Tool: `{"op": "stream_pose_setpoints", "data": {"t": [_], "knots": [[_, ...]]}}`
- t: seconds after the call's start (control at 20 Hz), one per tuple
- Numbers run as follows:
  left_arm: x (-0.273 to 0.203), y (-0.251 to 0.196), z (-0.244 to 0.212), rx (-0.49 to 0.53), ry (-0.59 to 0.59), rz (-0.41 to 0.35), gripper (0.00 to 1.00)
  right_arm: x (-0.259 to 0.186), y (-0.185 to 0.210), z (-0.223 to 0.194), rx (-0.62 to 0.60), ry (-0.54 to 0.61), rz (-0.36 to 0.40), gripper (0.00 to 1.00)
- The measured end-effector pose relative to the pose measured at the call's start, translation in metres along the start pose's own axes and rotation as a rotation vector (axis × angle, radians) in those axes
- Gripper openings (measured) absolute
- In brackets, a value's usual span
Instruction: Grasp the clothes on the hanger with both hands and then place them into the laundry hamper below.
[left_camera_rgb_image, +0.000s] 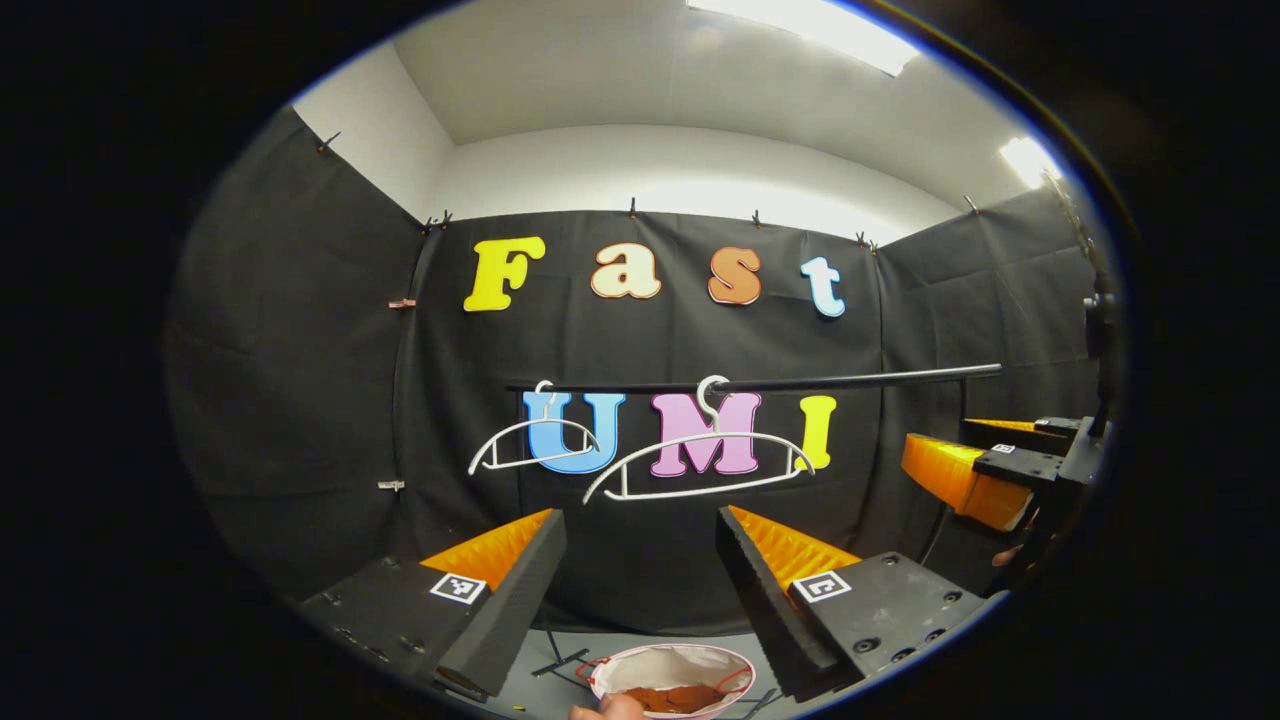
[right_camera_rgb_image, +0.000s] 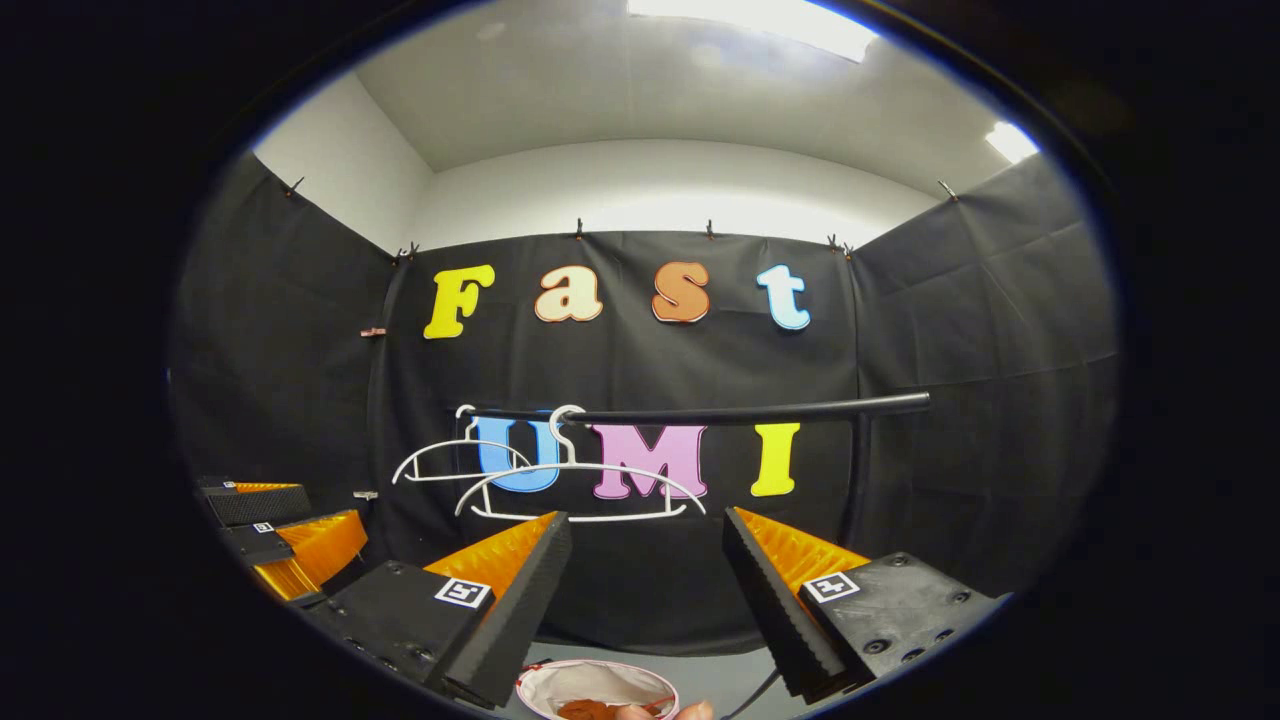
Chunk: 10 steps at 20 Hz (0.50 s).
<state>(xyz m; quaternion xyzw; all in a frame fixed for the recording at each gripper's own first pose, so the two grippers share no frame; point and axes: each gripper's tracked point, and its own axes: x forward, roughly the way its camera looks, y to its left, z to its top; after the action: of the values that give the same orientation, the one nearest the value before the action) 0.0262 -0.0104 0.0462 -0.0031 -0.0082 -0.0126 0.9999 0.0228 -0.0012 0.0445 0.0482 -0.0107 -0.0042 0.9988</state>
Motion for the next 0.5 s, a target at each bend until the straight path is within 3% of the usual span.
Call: {"op": "stream_pose_setpoints", "data": {"t": [0.5], "knots": [[0.0021,-0.0021,-0.0020,-0.005,0.007,-0.004,0.95,0.0030,0.0014,-0.0013,-0.012,0.001,0.002,0.98]]}}
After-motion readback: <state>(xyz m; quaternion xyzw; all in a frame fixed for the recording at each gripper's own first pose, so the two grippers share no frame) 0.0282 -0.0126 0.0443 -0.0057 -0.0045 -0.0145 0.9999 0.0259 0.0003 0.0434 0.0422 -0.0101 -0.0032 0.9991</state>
